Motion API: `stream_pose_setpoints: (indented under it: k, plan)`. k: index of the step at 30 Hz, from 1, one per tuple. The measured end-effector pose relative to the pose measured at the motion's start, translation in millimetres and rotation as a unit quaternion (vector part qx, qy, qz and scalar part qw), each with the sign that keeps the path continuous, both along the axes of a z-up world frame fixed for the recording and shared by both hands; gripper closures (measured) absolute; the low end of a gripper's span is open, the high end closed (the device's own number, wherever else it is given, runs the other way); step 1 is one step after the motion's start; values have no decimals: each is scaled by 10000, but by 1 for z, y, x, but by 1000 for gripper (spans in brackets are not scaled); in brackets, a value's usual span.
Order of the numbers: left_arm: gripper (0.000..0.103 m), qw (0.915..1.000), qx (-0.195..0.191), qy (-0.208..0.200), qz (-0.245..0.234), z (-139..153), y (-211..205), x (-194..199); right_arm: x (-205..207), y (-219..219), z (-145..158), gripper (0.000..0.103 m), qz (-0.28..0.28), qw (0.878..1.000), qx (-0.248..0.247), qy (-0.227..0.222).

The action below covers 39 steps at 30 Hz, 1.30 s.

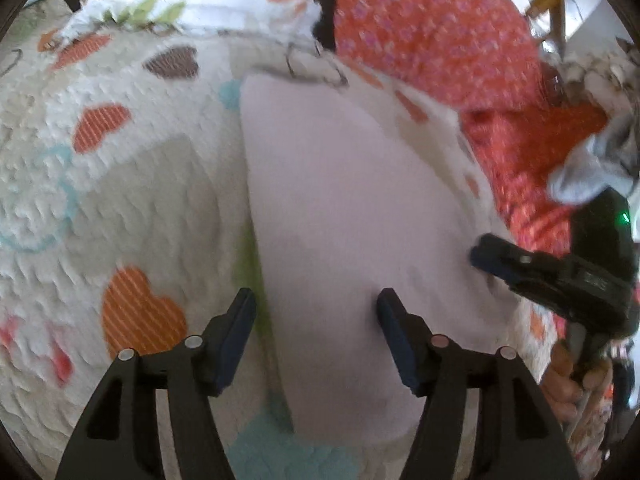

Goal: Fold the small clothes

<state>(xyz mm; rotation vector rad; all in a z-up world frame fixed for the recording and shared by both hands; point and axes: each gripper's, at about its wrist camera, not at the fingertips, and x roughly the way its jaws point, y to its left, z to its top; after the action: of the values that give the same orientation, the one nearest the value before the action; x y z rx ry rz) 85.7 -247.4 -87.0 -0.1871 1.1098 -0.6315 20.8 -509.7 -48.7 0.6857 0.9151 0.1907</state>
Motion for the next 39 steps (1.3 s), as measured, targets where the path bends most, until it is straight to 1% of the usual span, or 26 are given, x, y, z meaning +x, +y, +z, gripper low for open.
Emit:
stream_pose_setpoints:
  k: [2, 3, 4, 6, 7, 8, 9, 10, 13, 16, 18, 20, 21, 23, 25, 26, 27, 28, 29, 30, 31, 33, 34, 35, 37, 39]
  plan:
    - [34, 9999, 113, 74, -42, -10, 4, -7, -3, 1, -16, 73, -13, 9989, -208, 414]
    - [34, 9999, 101, -2, -69, -10, 6, -11, -8, -5, -24, 79, -139, 9971, -380, 638]
    - [34, 9998, 142, -60, -101, -9, 8, -14, -13, -11, -29, 81, -247, 9961, -435, 729]
    - [33, 9991, 331, -185, -170, -6, 9, -23, -28, -28, -29, 80, -435, 9961, -279, 712]
    - [33, 9986, 424, -266, -183, -5, 10, -28, -33, -32, -26, 70, -508, 9956, -351, 710]
    - [33, 9983, 467, -293, -192, -5, 12, -32, -41, -35, -21, 64, -674, 9922, -711, 764]
    - [33, 9983, 480, -273, -168, -5, 15, -35, -49, -38, -15, 62, -818, 9877, -1106, 746]
    - [33, 9986, 460, -244, -131, -5, 16, -36, -56, -40, -11, 62, -883, 9868, -1178, 668]
    - [33, 9989, 378, -276, 34, 4, 25, -41, -71, -44, 6, 62, -1006, 9905, -869, 344]
    - [33, 9959, 490, -716, 275, 22, 31, -56, -80, -30, 30, 62, -990, 9871, -1255, -84]
    - [33, 9900, 662, -1147, 494, 36, 35, -69, -79, -9, 38, 62, -801, 9850, -1500, -280]
    - [26, 9784, 843, -1698, 824, 52, 40, -85, -75, 9, 38, 62, -622, 9849, -1584, -311]
    - [19, 9703, 946, -1980, 1015, 59, 42, -94, -70, 21, 35, 62, -523, 9845, -1647, -297]
    - [13, 9513, 1108, -2546, 1337, 73, 47, -112, -66, 40, 27, 62, -338, 9822, -1835, -216]
    - [3, 9313, 1235, -3063, 1539, 85, 51, -132, -61, 57, 16, 62, -189, 9795, -2000, -111]
    - [0, 9243, 1274, -3223, 1599, 88, 54, -138, -59, 63, 10, 62, -122, 9784, -2065, -39]
    - [0, 9119, 1337, -3492, 1692, 93, 55, -149, -57, 71, 2, 61, -34, 9775, -2107, 63]
    - [0, 9029, 1376, -3685, 1731, 96, 55, -156, -55, 74, -5, 59, 32, 9775, -2105, 149]
    - [0, 8976, 1415, -3797, 1735, 98, 56, -162, -54, 81, -14, 57, 136, 9781, -2055, 296]
    - [0, 8955, 1444, -3854, 1695, 99, 56, -164, -54, 85, -20, 55, 186, 9783, -2029, 370]
    - [0, 8985, 1401, -3842, 1596, 99, 56, -165, -56, 90, -25, 53, 217, 9774, -2059, 422]
    - [0, 9222, 1218, -3466, 1208, 95, 55, -159, -63, 102, -27, 49, 235, 9703, -2381, 352]
    - [0, 9313, 1194, -3246, 1144, 92, 53, -155, -66, 108, -26, 48, 272, 9671, -2509, 323]
    - [0, 9395, 1160, -3012, 1145, 89, 54, -150, -69, 114, -25, 47, 335, 9638, -2628, 301]
    - [0, 9544, 953, -2551, 1225, 81, 61, -138, -75, 117, -20, 47, 356, 9647, -2602, 203]
    - [0, 9630, 809, -2111, 1466, 74, 72, -123, -85, 116, -7, 47, 182, 9693, -2447, -119]
